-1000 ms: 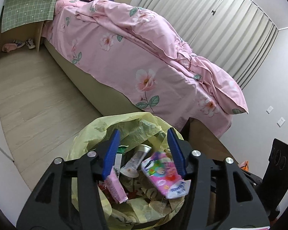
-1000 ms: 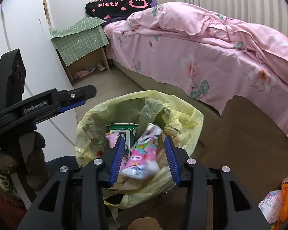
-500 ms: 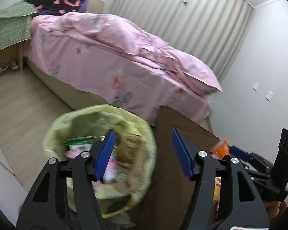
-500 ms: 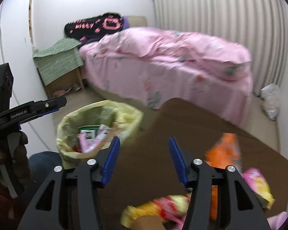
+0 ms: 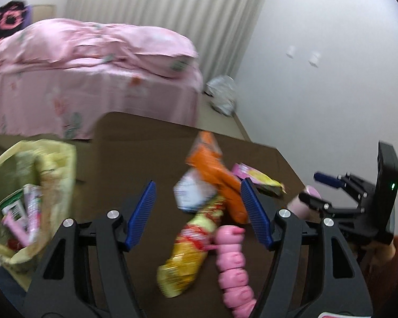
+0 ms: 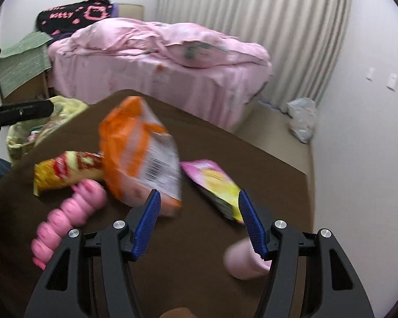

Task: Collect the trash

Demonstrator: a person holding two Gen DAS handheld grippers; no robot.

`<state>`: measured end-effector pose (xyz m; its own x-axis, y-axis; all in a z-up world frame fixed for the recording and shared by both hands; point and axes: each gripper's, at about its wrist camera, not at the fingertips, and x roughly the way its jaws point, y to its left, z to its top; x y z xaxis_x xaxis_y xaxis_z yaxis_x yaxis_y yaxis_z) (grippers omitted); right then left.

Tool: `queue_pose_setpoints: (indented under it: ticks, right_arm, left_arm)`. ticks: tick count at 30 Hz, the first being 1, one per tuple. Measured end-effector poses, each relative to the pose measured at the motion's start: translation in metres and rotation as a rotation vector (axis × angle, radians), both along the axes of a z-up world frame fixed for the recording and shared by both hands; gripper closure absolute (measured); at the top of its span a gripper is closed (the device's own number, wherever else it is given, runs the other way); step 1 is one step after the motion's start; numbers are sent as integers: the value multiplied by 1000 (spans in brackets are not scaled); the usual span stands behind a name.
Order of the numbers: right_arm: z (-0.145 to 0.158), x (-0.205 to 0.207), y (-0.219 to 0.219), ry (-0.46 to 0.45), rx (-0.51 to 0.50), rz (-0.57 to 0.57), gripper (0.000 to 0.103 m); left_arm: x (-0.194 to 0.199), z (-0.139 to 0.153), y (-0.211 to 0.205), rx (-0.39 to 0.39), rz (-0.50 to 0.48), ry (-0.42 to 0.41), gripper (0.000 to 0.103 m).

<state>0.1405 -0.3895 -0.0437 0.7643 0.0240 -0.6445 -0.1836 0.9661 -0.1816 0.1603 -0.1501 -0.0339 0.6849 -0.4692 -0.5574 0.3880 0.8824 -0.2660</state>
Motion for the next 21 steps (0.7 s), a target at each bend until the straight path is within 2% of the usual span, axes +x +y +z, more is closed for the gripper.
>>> queue_pose_setpoints:
  ticks: [4, 7, 11, 12, 13, 14, 16, 18, 21]
  right_arm:
    - [-2, -11, -42, -40, 36, -72, 45]
    - [-6, -17, -59, -56, 77, -93, 45]
    - [-11, -22, -64, -54, 113, -53, 45]
    - [-13, -22, -61, -52, 108, -37, 45]
    - [-15, -20, -58, -50, 95, -26, 45]
    - [-16, -18, -54, -48, 84, -18, 45]
    - [-17, -10, -43, -44, 59, 1, 46]
    - [-17, 4, -35, -36, 54, 13, 47]
    - [-20, 31, -21, 3, 59, 35, 49]
  left_arm:
    - [12, -2, -45, 100, -32, -36, 40]
    - [35, -8, -67, 168, 39, -34, 40]
    - [75, -29, -70, 124, 98, 120, 41]
    - [82, -37, -72, 117, 81, 175, 51]
    - [86, -43, -75, 110, 53, 216, 71]
    - [86, -47, -77, 112, 35, 233, 75]
    - [76, -45, -77, 135, 19, 195, 86]
    - [62, -40, -73, 136, -5, 168, 90]
    - [41, -33, -56, 94, -19, 172, 93]
